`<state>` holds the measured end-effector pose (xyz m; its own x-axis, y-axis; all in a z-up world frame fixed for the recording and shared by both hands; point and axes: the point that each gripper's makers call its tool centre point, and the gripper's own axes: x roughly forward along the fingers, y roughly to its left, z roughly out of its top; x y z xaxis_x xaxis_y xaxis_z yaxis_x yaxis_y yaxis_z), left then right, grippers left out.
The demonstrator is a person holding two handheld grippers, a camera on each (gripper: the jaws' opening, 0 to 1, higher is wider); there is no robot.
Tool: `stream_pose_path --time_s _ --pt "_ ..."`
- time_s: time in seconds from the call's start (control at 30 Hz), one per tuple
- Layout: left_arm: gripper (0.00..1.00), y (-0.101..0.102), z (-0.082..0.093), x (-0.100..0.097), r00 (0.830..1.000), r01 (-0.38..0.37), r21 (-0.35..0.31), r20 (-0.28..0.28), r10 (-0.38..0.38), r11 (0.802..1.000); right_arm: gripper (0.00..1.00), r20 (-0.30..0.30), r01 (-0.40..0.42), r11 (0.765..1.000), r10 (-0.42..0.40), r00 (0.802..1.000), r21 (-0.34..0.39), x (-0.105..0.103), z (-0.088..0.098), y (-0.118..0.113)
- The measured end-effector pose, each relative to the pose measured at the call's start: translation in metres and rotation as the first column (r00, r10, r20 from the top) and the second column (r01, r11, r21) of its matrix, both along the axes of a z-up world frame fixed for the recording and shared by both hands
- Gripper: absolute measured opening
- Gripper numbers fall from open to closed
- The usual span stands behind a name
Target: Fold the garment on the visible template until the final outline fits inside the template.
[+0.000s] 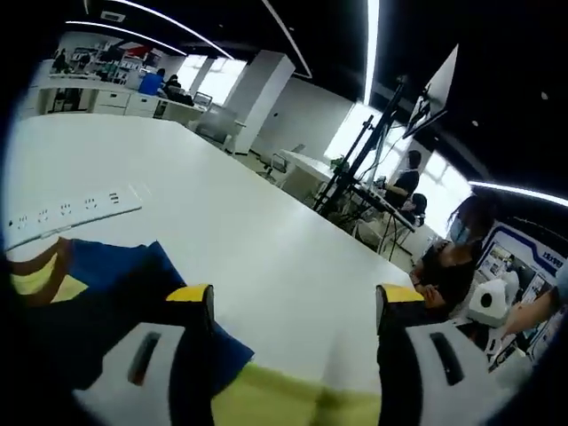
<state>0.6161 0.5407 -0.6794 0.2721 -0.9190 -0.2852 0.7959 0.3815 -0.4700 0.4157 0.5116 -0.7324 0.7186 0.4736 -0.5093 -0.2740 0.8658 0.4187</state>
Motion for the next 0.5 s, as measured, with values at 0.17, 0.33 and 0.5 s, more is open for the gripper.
stream_pose_path --time_s 0.17,0.33,0.5 --pt "0.71 0.001 0.006 0.000 1.000 0.006 -0.001 0.006 -0.006 1.000 0.93 0.010 0.004 1.000 -0.004 1.000 -0.002 0.002 0.003 -0.002" --pt "0.60 0.021 -0.002 0.001 0.999 -0.034 0.048 0.010 0.034 0.998 0.93 0.017 0.002 1.000 -0.002 1.000 -0.002 0.003 0.006 -0.001" --pt "0.40 0.044 -0.014 0.001 0.997 -0.069 0.112 0.043 0.065 0.991 0.93 0.021 -0.009 1.000 0.009 1.000 0.006 0.006 0.008 0.006"
